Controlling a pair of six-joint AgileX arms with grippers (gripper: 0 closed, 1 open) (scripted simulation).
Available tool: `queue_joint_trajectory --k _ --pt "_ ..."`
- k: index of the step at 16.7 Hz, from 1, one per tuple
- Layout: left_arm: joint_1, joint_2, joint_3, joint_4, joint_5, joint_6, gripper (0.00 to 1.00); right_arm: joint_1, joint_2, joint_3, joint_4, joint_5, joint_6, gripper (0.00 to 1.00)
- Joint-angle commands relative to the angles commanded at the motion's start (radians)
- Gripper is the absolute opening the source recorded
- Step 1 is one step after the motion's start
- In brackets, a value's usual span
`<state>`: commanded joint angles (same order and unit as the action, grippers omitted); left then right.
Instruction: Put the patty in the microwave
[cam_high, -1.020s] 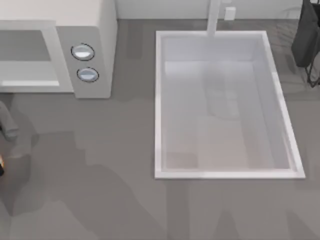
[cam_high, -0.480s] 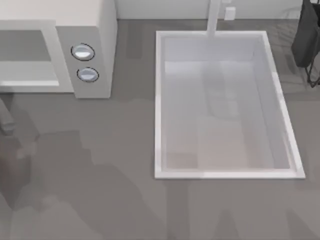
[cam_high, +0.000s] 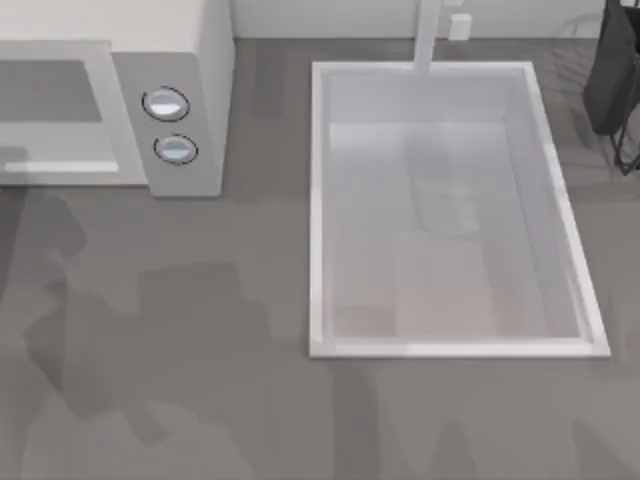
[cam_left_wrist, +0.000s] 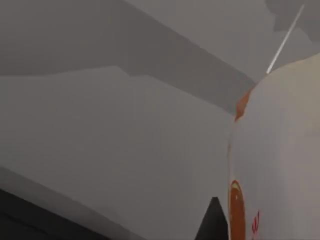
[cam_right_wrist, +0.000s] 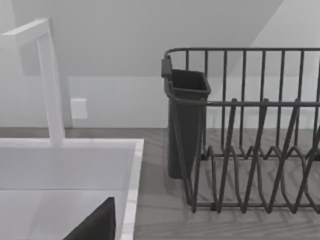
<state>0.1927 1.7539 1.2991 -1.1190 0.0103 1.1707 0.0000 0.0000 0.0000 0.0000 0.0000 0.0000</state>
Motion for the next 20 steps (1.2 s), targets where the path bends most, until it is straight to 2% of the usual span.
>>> queue_joint_trajectory --k 6,10,14,20 --pt "0.003 -0.006 0.013 -0.018 -0.005 0.001 0.0 0.0 0.0 0.0 0.0 0.0 0.0 1.0" --pt "-0.005 0.016 -0.006 0.087 0.009 -0.056 0.0 0.0 0.0 0.0 0.0 0.0 0.0 1.0" --pt "-0.018 0.071 -0.055 0.361 0.04 -0.195 0.0 0.0 0.0 0.0 0.0 0.0 0.0 1.0" --pt "-0.031 0.179 -0.181 1.026 0.1 -0.509 0.0 0.0 0.0 0.0 0.0 0.0 0.0 1.0"
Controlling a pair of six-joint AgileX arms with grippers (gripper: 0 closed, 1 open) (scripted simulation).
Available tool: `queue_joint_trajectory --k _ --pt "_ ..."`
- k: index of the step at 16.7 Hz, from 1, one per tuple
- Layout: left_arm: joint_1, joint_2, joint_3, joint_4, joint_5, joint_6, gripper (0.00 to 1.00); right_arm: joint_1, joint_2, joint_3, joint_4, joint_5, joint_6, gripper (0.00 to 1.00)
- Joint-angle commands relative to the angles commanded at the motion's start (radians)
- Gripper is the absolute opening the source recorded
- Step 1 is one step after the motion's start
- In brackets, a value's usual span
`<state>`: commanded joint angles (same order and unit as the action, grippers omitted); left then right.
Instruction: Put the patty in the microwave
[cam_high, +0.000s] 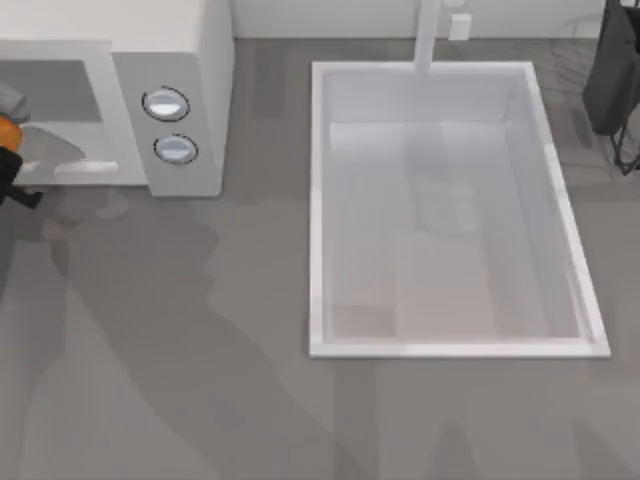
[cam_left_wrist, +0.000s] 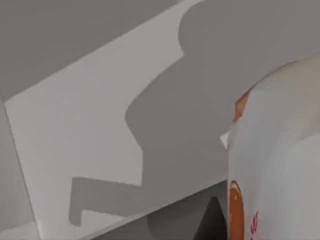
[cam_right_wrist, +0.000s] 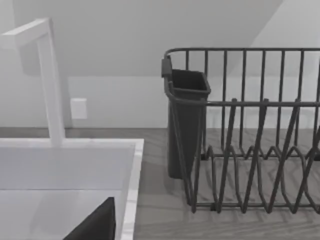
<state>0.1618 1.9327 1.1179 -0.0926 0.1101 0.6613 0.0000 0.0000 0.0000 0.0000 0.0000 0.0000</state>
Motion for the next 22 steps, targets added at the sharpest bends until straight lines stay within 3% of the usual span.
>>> queue_joint_trajectory --k 5,10,14,22 --pt "-0.003 0.073 -0.141 0.559 0.044 -0.295 0.0 0.0 0.0 0.0 0.0 0.0 0.0 1.0" --pt "-0.002 0.125 -0.259 0.901 0.071 -0.519 0.0 0.0 0.0 0.0 0.0 0.0 0.0 1.0" --pt "-0.002 0.142 -0.294 0.986 0.077 -0.583 0.0 0.0 0.0 0.0 0.0 0.0 0.0 1.0" --pt "-0.004 0.176 -0.226 0.957 0.071 -0.583 0.0 0.0 0.0 0.0 0.0 0.0 0.0 1.0"
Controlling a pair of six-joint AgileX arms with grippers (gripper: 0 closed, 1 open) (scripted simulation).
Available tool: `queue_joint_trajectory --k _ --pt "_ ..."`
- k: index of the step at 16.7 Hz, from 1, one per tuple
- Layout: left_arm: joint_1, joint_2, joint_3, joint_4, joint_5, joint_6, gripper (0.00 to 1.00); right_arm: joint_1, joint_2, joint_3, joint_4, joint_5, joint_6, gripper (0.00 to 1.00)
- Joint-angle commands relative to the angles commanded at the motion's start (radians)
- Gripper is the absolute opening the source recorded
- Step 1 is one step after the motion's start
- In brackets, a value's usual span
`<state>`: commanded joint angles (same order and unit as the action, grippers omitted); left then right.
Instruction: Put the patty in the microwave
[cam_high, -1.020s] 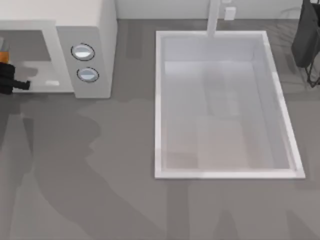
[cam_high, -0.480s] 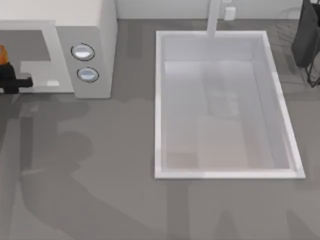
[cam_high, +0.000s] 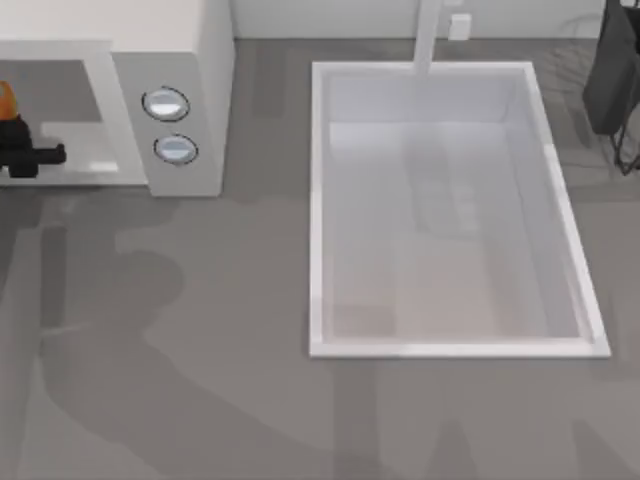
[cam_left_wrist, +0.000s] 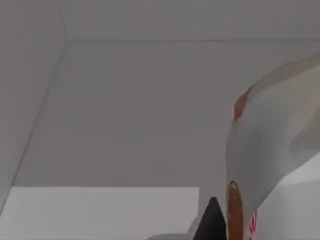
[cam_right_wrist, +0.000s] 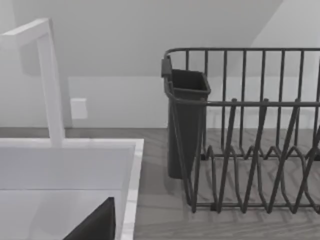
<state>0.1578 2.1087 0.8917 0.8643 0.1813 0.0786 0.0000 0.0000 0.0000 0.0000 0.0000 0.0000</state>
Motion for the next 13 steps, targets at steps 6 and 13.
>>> queue_joint_trajectory --k 6,13 --pt "-0.023 0.17 0.295 -0.125 -0.02 -0.012 0.0 0.0 0.0 0.0 0.0 0.0 0.0 1.0" --pt "-0.053 0.369 0.641 -0.272 -0.041 -0.023 0.0 0.0 0.0 0.0 0.0 0.0 0.0 1.0"
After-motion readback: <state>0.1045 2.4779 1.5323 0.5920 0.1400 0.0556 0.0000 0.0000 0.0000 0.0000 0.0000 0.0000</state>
